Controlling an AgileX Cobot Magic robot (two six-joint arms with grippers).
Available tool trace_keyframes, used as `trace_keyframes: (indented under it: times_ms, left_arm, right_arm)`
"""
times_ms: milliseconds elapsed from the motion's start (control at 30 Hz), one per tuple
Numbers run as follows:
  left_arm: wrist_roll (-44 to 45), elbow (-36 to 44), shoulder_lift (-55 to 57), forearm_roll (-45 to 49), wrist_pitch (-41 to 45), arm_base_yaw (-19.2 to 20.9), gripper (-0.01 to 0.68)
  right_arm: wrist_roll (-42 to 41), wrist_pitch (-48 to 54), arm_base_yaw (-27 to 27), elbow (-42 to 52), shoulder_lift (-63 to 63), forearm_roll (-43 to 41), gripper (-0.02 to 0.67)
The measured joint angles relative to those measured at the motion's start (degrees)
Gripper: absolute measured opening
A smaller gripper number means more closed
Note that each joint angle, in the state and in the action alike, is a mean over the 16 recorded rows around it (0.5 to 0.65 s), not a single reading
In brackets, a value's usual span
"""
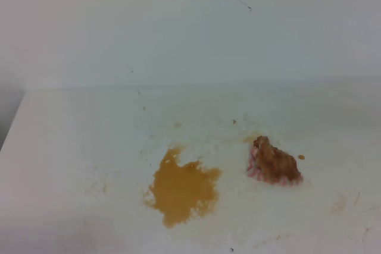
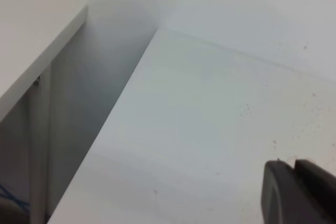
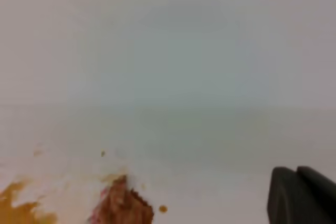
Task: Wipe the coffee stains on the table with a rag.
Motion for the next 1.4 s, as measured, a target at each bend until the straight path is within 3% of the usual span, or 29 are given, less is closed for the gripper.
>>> trace_keyframes:
  times_ms: [167, 433, 633, 767, 1133, 1400]
  left_arm:
    - [0.00, 0.11, -0.11, 0.00, -0.06, 0.00, -0.003]
    - [0.00, 0.22, -0.22, 0.00, -0.12, -0.01, -0.003]
    - [0.00, 0.22, -0.22, 0.00, -0.12, -0.01, -0.003]
    - [0.00, 0.33, -0.33, 0.00, -0.18, -0.01, -0.003]
    - [0.00, 0.44, -0.33, 0.00, -0.24, -0.01, -0.003]
    - [0.00, 0.22, -0.11, 0.00, -0.12, 0.00, -0.003]
  right_arm:
    - [-5.40, 4.59, 0.39, -4.37, 10.03, 8.92, -0.002]
    - [-23.63, 10.39, 0.71, -8.39, 24.29, 23.79, -0.001]
    - [-32.28, 19.29, 2.59, -15.11, 36.58, 23.09, 0.033]
    - [-30.20, 24.87, 5.87, -21.76, 45.06, 16.13, 0.096]
    - [-12.94, 29.50, 17.80, -39.33, 65.23, -3.72, 0.309]
    - [-10.31, 28.20, 20.85, -46.05, 76.82, -6.64, 0.352]
